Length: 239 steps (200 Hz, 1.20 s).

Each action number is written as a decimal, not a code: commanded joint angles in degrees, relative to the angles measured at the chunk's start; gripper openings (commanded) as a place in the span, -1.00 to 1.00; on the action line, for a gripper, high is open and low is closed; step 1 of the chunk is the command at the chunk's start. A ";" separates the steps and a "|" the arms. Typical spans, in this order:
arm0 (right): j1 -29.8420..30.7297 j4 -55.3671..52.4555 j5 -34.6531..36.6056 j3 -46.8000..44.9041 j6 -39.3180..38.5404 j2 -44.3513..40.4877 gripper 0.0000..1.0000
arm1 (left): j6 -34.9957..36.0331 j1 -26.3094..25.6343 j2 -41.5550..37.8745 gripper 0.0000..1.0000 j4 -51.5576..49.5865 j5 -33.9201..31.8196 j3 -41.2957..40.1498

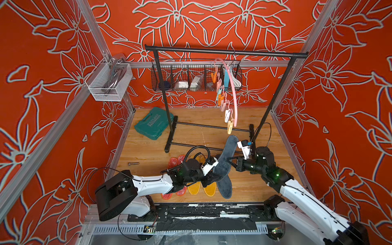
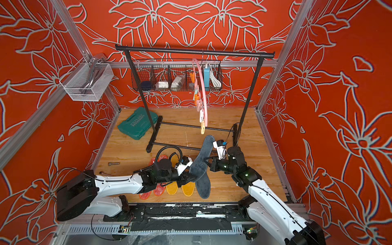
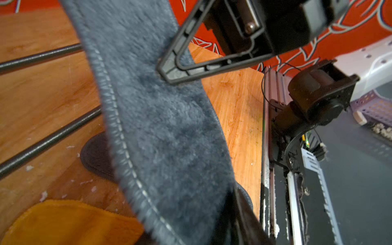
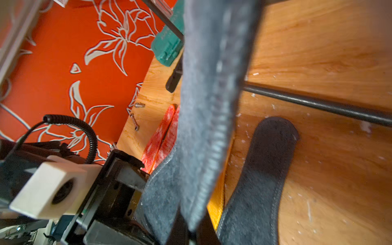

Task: Take the shoe insoles off the hanger
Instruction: Open the clamp at the hanger, then place the insole at the center of the board.

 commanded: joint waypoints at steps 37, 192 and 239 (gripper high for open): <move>0.31 -26.97 10.44 11.53 0.04 10.43 -1.00 | 2.29 -0.21 -4.43 -0.10 -1.11 -9.65 -1.04; 0.20 -61.93 20.02 28.71 -9.58 27.78 -1.00 | 2.86 -0.10 -3.58 0.08 -3.38 -26.31 -1.95; -0.58 -59.51 18.63 26.45 -13.24 33.26 -1.00 | 3.76 -0.13 -5.44 0.09 -3.32 -28.07 -2.90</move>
